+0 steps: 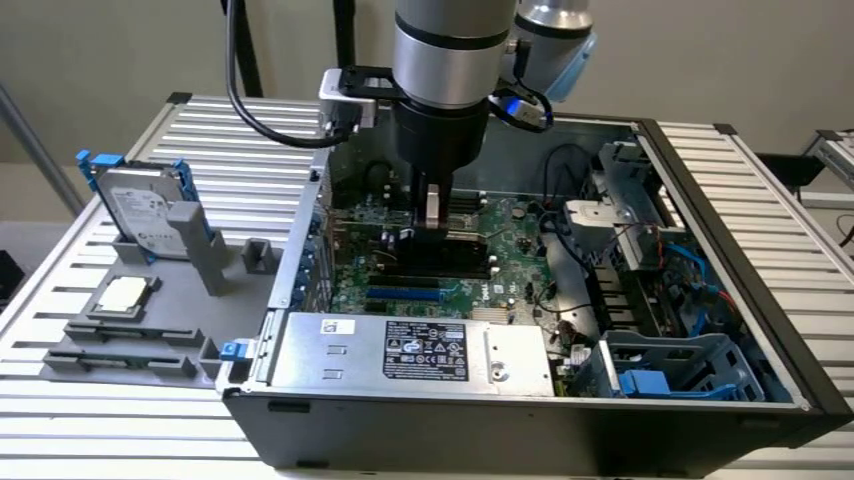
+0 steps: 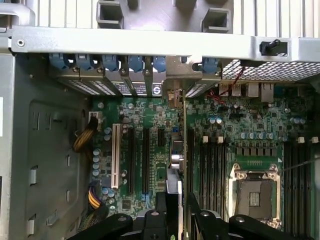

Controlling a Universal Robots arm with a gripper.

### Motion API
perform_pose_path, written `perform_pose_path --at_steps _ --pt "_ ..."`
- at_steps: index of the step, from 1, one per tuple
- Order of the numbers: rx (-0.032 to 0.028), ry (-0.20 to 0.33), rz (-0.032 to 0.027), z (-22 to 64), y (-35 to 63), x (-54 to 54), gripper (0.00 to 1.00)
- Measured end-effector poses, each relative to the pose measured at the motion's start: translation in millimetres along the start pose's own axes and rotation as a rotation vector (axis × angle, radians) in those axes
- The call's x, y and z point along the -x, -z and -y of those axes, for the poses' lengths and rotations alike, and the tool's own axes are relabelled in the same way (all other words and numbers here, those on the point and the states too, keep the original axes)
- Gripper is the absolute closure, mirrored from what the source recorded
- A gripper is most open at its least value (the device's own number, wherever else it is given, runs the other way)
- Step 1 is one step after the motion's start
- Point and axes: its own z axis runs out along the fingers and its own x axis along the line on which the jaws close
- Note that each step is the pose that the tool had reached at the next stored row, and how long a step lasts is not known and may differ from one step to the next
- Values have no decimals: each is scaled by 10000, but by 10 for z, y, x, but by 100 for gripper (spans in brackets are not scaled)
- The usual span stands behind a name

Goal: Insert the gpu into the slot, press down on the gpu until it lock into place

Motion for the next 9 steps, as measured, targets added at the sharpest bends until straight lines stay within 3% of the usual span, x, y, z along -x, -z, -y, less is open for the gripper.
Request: perform_pose_path --at_steps 9 --pt "-5 -48 7 -26 -167 21 74"
